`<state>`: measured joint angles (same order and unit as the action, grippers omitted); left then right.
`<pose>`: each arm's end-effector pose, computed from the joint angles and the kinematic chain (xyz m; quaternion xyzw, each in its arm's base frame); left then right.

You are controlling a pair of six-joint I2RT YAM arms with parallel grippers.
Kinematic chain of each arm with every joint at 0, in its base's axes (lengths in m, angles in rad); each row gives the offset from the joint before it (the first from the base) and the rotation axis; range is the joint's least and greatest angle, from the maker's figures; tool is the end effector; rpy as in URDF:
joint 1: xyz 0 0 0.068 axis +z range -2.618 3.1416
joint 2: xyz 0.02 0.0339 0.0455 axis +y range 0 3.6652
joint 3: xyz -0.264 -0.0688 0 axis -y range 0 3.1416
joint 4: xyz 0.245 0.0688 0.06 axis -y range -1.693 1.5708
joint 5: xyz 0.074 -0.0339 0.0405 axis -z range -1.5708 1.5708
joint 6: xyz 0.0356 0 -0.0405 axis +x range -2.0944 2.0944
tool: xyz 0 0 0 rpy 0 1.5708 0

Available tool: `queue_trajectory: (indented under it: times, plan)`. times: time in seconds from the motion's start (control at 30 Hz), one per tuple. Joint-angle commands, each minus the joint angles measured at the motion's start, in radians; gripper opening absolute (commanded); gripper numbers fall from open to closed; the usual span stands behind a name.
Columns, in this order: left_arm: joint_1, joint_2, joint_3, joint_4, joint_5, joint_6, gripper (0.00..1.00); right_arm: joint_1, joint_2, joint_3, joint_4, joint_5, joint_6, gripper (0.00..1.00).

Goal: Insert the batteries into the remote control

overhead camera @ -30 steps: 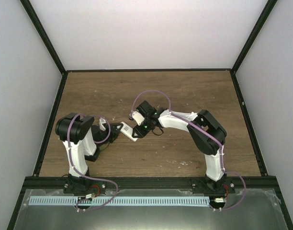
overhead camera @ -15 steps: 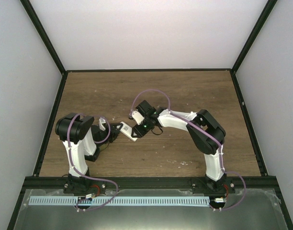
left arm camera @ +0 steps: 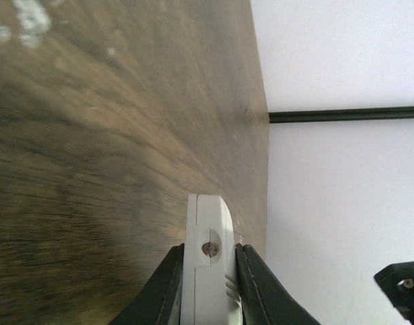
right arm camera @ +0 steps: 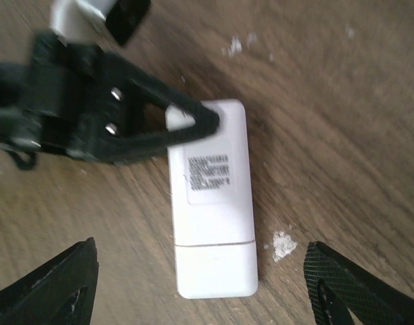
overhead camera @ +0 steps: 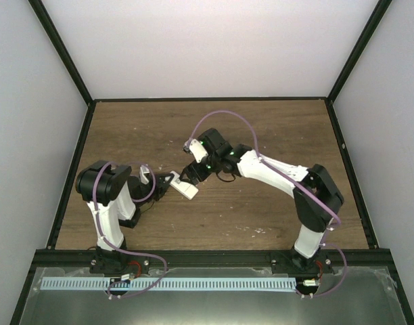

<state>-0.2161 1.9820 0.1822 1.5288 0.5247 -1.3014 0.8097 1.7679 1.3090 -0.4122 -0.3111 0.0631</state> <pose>0.2202 -0.0666 0.0752 -0.2627 0.7395 -0.5519 0.2820 0.2593 0.2880 0.2351 -0.3879 0.8448 0.2750 0.2454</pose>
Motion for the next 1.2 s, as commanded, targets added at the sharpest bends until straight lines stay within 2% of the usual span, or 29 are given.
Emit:
queue_trajectory:
  times: [0.0,0.33,0.5,0.77,1.03,1.17]
  plan:
    - [-0.003,-0.074,0.001,0.074,0.05,0.018,0.0,-0.034,-0.078,-0.004,-0.011,-0.073,0.008,0.79]
    - [-0.072,-0.265,0.034,-0.024,0.084,-0.041,0.0,-0.145,-0.175,-0.13,-0.041,-0.19,-0.004,0.83]
    - [-0.087,-0.327,0.03,-0.03,0.126,-0.075,0.0,-0.182,-0.211,-0.164,-0.043,-0.324,-0.007,0.87]
    - [-0.098,-0.38,0.019,-0.007,0.189,-0.116,0.0,-0.198,-0.215,-0.158,-0.108,-0.505,-0.035,0.88]
    - [-0.1,-0.402,0.028,0.054,0.239,-0.163,0.0,-0.198,-0.191,-0.139,-0.19,-0.582,-0.062,0.88]
    - [-0.101,-0.413,0.033,0.063,0.252,-0.167,0.0,-0.198,-0.184,-0.14,-0.198,-0.613,-0.062,0.84]
